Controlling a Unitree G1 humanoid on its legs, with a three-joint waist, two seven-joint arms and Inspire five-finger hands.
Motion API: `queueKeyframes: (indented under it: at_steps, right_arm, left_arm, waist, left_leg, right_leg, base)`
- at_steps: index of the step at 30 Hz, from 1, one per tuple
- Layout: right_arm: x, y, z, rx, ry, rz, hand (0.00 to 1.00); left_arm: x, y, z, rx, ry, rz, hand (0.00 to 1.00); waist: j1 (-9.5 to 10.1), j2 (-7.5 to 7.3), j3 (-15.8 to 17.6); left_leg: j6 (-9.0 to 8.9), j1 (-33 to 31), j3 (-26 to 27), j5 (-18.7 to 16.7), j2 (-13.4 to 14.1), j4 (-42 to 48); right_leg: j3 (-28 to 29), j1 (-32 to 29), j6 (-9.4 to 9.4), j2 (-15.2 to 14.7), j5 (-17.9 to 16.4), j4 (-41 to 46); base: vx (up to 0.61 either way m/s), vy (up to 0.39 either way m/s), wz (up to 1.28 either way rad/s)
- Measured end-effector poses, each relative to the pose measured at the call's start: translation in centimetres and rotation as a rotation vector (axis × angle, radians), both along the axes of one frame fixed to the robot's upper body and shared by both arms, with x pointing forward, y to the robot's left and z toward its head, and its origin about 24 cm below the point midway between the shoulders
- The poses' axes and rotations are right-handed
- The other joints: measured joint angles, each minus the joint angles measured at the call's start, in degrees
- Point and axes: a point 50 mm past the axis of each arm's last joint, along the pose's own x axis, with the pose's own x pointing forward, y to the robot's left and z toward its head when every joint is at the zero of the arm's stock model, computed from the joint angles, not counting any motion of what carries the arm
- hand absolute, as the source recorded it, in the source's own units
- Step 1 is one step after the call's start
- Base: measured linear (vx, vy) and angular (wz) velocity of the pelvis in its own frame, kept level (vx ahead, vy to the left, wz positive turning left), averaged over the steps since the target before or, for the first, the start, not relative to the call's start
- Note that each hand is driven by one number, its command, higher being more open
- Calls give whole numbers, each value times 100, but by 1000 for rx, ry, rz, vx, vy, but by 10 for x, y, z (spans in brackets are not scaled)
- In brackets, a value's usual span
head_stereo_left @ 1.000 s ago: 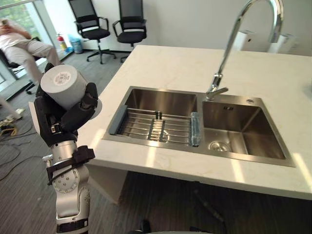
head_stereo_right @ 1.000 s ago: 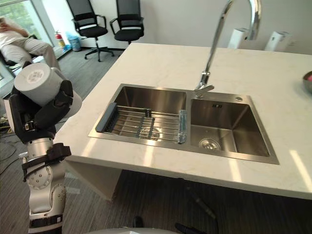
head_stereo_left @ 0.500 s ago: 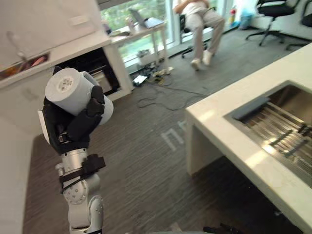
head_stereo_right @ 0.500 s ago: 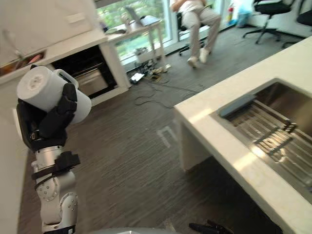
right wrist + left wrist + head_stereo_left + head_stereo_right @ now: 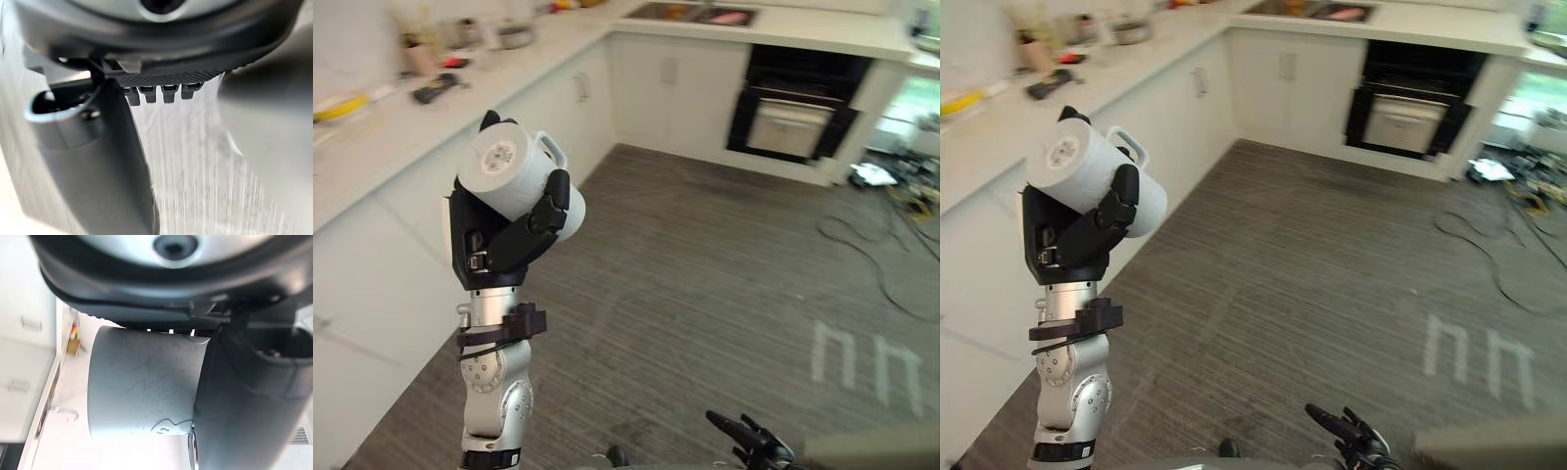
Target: Walk over to the sink, pick up the cup, carry it to the dishwasher, place the cup inside the dishwasher, then close the dishwasher door
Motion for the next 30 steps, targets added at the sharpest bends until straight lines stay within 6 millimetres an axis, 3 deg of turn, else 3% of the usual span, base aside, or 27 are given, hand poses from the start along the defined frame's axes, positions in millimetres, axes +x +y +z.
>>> queueKeyframes:
  at_steps: [1, 3, 4, 5, 6, 8, 9, 12, 16, 19, 20, 21, 22, 23, 24, 25, 26, 28, 30]
  right_arm:
    - [10, 4, 2, 10, -14, 25, 100]
    - [13, 8, 3, 26, -4, 44, 100]
    - [8, 12, 0, 42, 26, 53, 100]
    - [2, 15, -2, 52, 48, 52, 100]
    - [-3, 10, -3, 37, 65, 37, 100]
    - [-5, 6, -3, 31, 81, 40, 100]
    - [-17, 15, -6, 35, 75, 37, 100]
    - [-17, 15, -6, 36, 76, 36, 100]
    - [-19, 19, -6, 50, 37, 27, 100]
    - [-20, 18, -4, 69, -29, 19, 100]
    - [-25, 15, -3, 77, -60, 17, 100]
    - [-33, 12, -3, 75, -66, 22, 100]
    - [-39, 14, -4, 83, -67, 19, 100]
    - [-53, 15, -5, 87, -56, 14, 100]
    - [-58, 11, -4, 88, -84, -16, 100]
    - [-59, 9, -4, 79, -95, -11, 100]
    - [-61, 5, -5, 76, -96, 5, 100]
    - [-65, 3, -7, 82, -88, -6, 100]
    - [-65, -2, -6, 72, -90, 41, 100]
  left_arm:
    - [1, -6, 0, 48, 2, -18, 0]
    - [4, -17, -2, 132, 12, -53, 0]
    - [5, -23, -1, 188, 7, -83, 0]
    - [6, -25, -1, 212, 6, -96, 0]
    - [8, -32, -6, 208, 33, -115, 0]
    - [10, -35, -4, 197, 31, -119, 0]
    - [14, -23, 5, 226, -9, -106, 0]
    - [14, -23, 5, 226, -9, -106, 0]
    - [14, -26, 9, 201, -25, -104, 0]
    - [15, -32, 8, 153, -23, -102, 0]
    - [16, -32, 2, 116, 4, -82, 0]
    - [14, -31, -4, 90, 28, -64, 0]
    - [13, -31, -7, 80, 40, -59, 0]
    - [8, -32, -15, 49, 72, -58, 0]
    - [2, -32, -26, 11, 126, -43, 0]
    - [0, -31, -32, 0, 154, -35, 0]
    - [1, -31, -43, 11, 203, -34, 0]
    - [3, -27, -58, 34, 271, -25, 0]
    - [-1, -19, -60, 37, 274, 11, 0]
  waist:
    - [-27, -3, 1]
    - [-128, -111, 0]
    - [-148, -351, -25]
    - [-165, -487, -50]
    - [-166, -275, -75]
    - [-211, -56, -152]
    - [-242, -427, -318]
    - [-247, -434, -317]
    - [-335, -553, -242]
    - [-395, -564, -108]
    - [-402, -513, -95]
    - [-353, -465, -127]
    - [-381, -524, -105]
    - [-404, -556, -55]
    - [-319, -501, -43]
    - [-253, -504, -24]
    - [-243, -459, 18]
    - [-227, -491, 58]
    - [-191, -483, 57]
  left_leg:
    - [-6, 88, -123, -36, 41, -86]
    - [-266, 229, -355, -136, 50, 19]
    - [-452, 288, -509, -371, -101, 278]
    - [-528, 328, -602, -518, -194, 410]
    - [-679, 340, -610, -736, 9, 656]
    - [-817, 322, -133, -1030, 392, 881]
    - [-702, 745, 191, -1153, 233, 593]
    - [-702, 747, 200, -1153, 231, 593]
    - [-661, 618, 381, -1237, 221, 792]
    - [-723, 474, 564, -1438, 332, 1076]
    - [-938, 536, 805, -1740, 515, 1374]
    - [-1114, 595, 913, -1866, 675, 1731]
    - [-1124, 402, 940, -1938, 800, 2392]
    - [-970, -341, 837, -1773, 1144, 4354]
    - [-501, -1196, 553, -935, 1433, 5991]
    - [-551, -1509, 415, -845, 1478, 6352]
    - [-591, -1955, 300, -830, 1436, 6409]
    - [-568, -2110, 395, -976, 1326, 5640]
    - [-610, -2061, 430, -1010, 955, 3594]
  right_leg:
    - [313, -461, 10, 234, 131, -115]
    - [650, -741, -43, 377, 714, -779]
    - [830, -734, -126, 221, 1353, -1202]
    - [811, -694, -228, 88, 1961, -1156]
    - [650, -586, -288, 231, 2040, -1054]
    - [486, -444, -397, 534, 1835, -1179]
    - [709, -209, -233, 479, 1801, -1236]
    - [711, -210, -232, 480, 1802, -1236]
    - [805, -400, -236, 505, 1815, -1179]
    - [129, -608, -350, 369, 1509, -726]
    - [-198, -753, -339, 367, 1052, 45]
    - [-373, -734, -438, 402, 659, 588]
    - [-436, -656, -443, 387, 365, 841]
    - [-442, -579, -528, 411, -74, 994]
    - [-237, -497, -556, 519, -251, 1041]
    - [-135, -465, -558, 534, -277, 1018]
    - [-76, -230, -528, 536, -265, 815]
    - [-9, 272, -486, 472, -165, 389]
    - [116, 736, -485, 438, -158, -53]
  base:
    - [232, -135, 64]
    - [291, -175, 75]
    - [298, -174, 66]
    - [407, -246, 64]
    - [392, -200, 48]
    - [295, -116, 21]
    - [76, -24, 0]
    - [0, 0, -2]
    - [-33, -11, -26]
    - [-31, -54, -36]
    - [61, -106, -72]
    - [146, -113, -66]
    - [235, -180, -42]
    - [201, -188, -48]
    - [182, -170, -65]
    - [226, -94, -70]
    - [318, -54, -43]
    - [335, -58, -19]
    - [465, 16, -17]
